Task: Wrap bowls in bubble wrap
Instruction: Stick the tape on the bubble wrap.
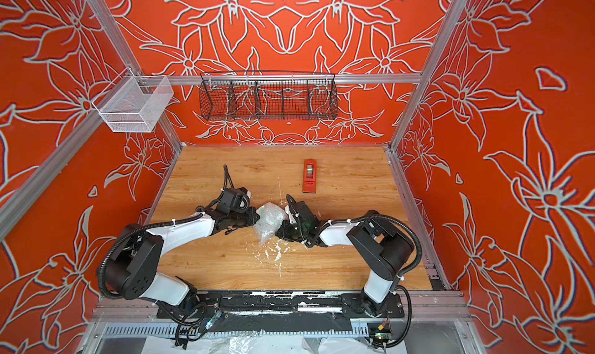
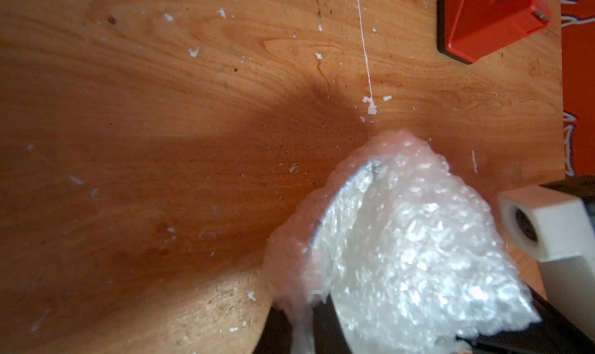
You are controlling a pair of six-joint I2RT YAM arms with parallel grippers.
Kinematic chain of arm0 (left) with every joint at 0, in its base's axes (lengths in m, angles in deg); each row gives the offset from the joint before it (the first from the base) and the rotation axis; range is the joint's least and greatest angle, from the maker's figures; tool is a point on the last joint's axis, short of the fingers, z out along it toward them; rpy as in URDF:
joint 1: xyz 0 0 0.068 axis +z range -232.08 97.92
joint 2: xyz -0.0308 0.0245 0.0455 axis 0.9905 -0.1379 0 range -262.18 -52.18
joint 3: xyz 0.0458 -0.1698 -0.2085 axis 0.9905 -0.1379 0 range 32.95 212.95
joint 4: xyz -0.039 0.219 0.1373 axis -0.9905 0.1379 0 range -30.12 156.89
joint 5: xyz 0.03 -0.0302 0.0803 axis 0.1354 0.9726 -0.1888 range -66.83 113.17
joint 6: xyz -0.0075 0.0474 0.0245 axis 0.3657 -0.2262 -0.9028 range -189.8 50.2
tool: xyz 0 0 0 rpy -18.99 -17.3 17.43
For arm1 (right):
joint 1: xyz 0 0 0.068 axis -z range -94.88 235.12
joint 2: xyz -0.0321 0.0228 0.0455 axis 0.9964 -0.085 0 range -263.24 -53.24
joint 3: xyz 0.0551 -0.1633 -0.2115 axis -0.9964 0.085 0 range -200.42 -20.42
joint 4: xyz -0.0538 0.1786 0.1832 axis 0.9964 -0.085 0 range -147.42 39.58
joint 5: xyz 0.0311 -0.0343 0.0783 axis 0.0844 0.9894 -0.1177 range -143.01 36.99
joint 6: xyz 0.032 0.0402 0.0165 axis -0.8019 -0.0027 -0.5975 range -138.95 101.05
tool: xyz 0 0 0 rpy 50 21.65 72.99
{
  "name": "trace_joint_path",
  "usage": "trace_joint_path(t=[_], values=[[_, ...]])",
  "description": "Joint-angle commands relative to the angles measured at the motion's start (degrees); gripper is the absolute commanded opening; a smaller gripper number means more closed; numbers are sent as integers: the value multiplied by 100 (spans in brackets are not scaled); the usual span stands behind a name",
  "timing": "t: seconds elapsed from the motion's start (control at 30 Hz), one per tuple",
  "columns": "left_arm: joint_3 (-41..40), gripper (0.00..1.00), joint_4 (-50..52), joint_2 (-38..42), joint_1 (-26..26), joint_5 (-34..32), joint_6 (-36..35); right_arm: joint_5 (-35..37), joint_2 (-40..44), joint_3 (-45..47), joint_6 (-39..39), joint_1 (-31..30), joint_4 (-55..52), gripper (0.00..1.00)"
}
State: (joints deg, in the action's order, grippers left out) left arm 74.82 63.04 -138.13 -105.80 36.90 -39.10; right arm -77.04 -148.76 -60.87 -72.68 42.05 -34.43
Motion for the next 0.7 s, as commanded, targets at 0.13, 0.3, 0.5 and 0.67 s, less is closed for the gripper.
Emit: trace_joint_path(t=[0.13, 0.3, 0.5, 0.67], values=[[-135, 0, 358, -17, -154, 455, -230, 641, 1057, -182, 766, 62, -1397, 7], [-127, 0, 313, -48, -159, 472, -205, 595, 1607, -233, 1075, 40, -1921, 8], [-135, 0, 265, -70, -159, 491, -194, 299, 1493, -600, 1343, -78, -1760, 9], [-111, 0, 265, -102, -184, 485, -173, 138, 886, -1079, 1406, -288, -1620, 8]])
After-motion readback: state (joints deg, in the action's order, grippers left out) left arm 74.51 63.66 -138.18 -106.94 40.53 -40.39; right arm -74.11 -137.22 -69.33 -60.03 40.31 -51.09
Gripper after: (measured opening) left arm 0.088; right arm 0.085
